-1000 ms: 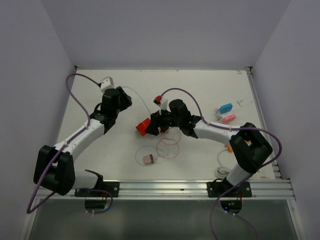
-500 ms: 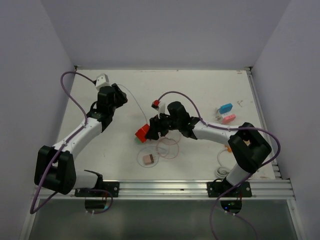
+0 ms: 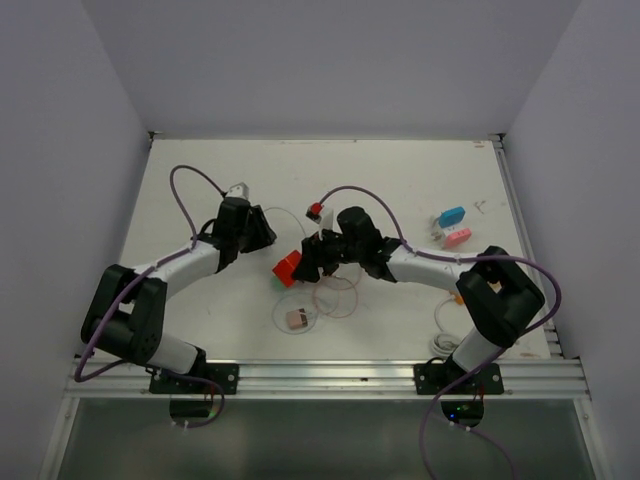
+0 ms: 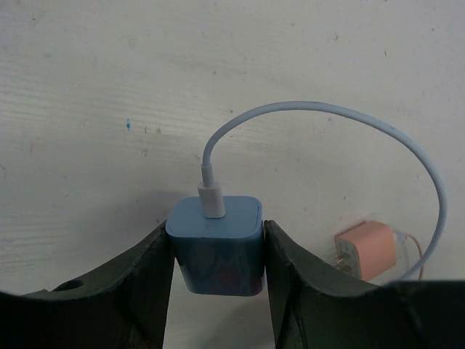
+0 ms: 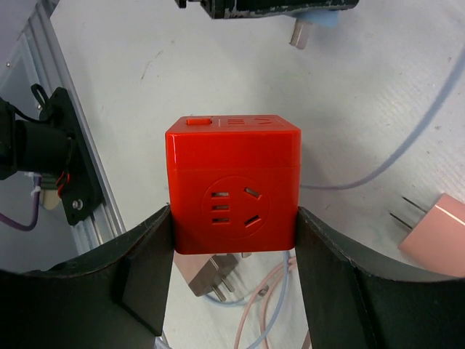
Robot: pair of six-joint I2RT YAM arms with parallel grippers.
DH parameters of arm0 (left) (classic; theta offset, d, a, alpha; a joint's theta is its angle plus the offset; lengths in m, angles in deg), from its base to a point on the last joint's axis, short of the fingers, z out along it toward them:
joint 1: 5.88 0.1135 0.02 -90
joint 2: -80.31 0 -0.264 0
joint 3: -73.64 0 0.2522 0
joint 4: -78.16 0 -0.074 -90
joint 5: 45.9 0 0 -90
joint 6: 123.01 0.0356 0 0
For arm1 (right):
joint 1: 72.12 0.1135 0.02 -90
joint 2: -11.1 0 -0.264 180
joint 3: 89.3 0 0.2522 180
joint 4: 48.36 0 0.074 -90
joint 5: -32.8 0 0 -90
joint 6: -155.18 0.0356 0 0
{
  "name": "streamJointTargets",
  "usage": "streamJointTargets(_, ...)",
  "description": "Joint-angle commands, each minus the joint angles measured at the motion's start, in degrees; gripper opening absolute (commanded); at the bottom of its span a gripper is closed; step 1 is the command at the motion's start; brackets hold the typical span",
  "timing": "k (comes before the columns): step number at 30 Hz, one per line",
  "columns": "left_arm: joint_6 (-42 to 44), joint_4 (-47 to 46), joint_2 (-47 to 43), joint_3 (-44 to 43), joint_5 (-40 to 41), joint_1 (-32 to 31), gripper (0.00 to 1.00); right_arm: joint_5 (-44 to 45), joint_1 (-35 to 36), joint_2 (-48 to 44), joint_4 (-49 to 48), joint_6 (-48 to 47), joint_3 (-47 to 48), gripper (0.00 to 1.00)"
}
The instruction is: Pull the plug off the socket
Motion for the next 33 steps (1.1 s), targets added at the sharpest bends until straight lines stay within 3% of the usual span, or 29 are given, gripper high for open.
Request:
streamJointTargets(1, 1.72, -0.85, -1.23, 0.51, -1.74, -0.18, 0.41, 1.79, -0.81, -3.53, -4.73, 1.34, -0.22, 0.00)
streamJointTargets(2, 1.98, -0.67, -2.11, 0.60, -1.74, -0.27, 0.53, 1.89, -0.98, -3.53, -4.64, 1.61, -0.22, 0.00)
streamJointTargets(5, 3.21, 1.25, -4.56, 1.30, -3.67, -0.27, 0.76, 1.80, -1.77, -3.36, -4.21, 2.05, -0.13, 0.00)
streamJointTargets(11, 5.50, 4.08, -10.89, 2.18, -7.18, -0.44, 0.96, 0.83, -2.04, -3.27, -3.85, 1.26, 0.22, 0.00)
streamJointTargets(16, 5.68, 6.53, -15.64, 2.44, -10.87, -0.71, 0.99, 1.45, -2.04, -3.88, -3.41, 0.64, 0.22, 0.00)
streamJointTargets(22, -1.17, 9.17, -18.20, 1.65, -12.10, -1.67, 1.00, 2.06, -2.04, -4.50, -4.20, 0.55, -0.13, 0.00)
streamJointTargets(27, -7.15, 10.50, -17.32, 0.60, -6.76, -6.75, 1.00, 3.82, -2.04, -5.64, -5.61, 0.64, -1.36, 0.00)
streamJointTargets(33, -10.93, 8.65, -15.30, 0.77, -5.96, -9.58, 0.99, 4.87, -2.04, -5.81, -6.14, 0.82, -1.97, 0.00)
